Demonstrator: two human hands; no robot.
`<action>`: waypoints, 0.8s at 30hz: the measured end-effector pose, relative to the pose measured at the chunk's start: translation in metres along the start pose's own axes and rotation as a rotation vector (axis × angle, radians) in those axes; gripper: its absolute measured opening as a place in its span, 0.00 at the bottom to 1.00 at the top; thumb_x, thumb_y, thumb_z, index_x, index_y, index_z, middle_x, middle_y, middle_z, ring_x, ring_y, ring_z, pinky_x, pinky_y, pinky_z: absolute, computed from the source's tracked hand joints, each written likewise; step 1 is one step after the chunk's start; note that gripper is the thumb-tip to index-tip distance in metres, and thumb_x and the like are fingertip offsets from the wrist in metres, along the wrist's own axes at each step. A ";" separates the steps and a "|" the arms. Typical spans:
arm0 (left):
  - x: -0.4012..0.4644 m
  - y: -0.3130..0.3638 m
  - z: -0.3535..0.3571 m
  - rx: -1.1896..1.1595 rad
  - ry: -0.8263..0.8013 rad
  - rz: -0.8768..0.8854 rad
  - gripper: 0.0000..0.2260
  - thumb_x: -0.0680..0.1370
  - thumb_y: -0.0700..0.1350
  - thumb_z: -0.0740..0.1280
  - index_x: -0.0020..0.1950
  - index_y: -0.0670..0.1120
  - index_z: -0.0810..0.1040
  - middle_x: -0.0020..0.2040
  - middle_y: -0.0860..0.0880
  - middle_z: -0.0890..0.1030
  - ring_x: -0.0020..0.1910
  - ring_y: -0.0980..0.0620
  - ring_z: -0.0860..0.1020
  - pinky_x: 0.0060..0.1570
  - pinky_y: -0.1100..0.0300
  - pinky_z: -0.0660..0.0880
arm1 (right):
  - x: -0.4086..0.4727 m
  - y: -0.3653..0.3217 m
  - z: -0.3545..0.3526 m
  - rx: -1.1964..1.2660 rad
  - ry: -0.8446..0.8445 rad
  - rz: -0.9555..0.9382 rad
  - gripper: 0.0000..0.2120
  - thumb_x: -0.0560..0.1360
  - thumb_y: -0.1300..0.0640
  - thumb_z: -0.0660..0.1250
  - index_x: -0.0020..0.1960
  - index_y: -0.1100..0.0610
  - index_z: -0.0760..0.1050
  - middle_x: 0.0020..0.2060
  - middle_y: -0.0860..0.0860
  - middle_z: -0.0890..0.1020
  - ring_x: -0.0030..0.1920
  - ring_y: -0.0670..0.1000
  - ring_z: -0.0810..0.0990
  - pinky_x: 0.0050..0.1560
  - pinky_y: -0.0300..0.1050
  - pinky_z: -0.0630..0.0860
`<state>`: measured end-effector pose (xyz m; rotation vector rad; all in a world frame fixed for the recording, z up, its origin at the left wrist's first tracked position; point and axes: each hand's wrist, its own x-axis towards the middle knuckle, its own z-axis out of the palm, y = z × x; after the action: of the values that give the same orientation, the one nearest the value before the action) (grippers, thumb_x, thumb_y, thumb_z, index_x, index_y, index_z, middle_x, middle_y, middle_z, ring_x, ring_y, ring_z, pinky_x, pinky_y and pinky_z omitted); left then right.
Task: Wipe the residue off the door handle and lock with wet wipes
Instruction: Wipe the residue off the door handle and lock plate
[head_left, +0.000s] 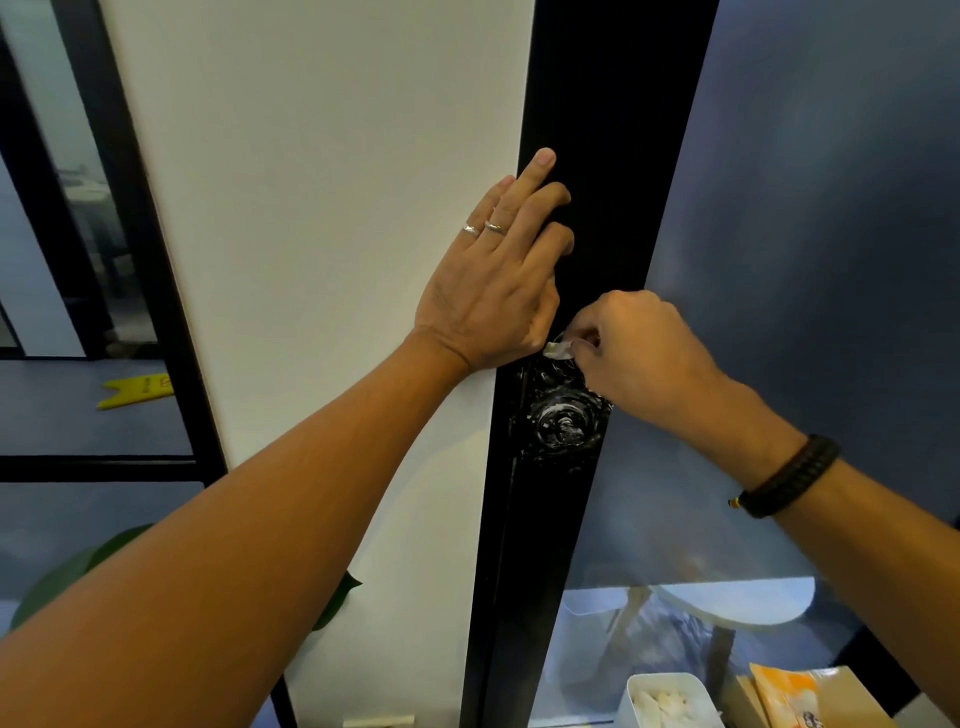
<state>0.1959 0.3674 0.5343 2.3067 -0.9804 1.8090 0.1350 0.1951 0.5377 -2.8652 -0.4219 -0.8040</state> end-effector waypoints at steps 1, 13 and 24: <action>0.000 0.000 0.000 0.001 0.002 -0.001 0.13 0.80 0.44 0.62 0.61 0.41 0.80 0.74 0.37 0.75 0.83 0.35 0.63 0.81 0.40 0.63 | 0.001 -0.004 0.001 -0.041 -0.010 0.000 0.07 0.78 0.60 0.68 0.48 0.53 0.86 0.40 0.51 0.85 0.40 0.57 0.83 0.43 0.54 0.84; 0.000 -0.001 0.003 -0.007 0.030 0.004 0.13 0.80 0.43 0.63 0.61 0.40 0.81 0.73 0.37 0.76 0.82 0.35 0.64 0.81 0.40 0.64 | 0.005 -0.013 0.003 -0.121 -0.047 -0.063 0.05 0.76 0.60 0.68 0.49 0.59 0.82 0.44 0.53 0.83 0.43 0.57 0.83 0.41 0.49 0.81; 0.001 0.000 0.001 -0.012 0.015 -0.006 0.13 0.79 0.44 0.63 0.61 0.41 0.80 0.74 0.37 0.76 0.82 0.35 0.63 0.81 0.40 0.64 | -0.052 0.039 0.016 -0.044 0.125 -0.518 0.08 0.77 0.67 0.71 0.54 0.60 0.85 0.59 0.55 0.83 0.54 0.56 0.84 0.48 0.55 0.84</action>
<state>0.1970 0.3664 0.5344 2.2839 -0.9787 1.8103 0.1123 0.1492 0.4950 -2.7483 -1.1691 -1.0669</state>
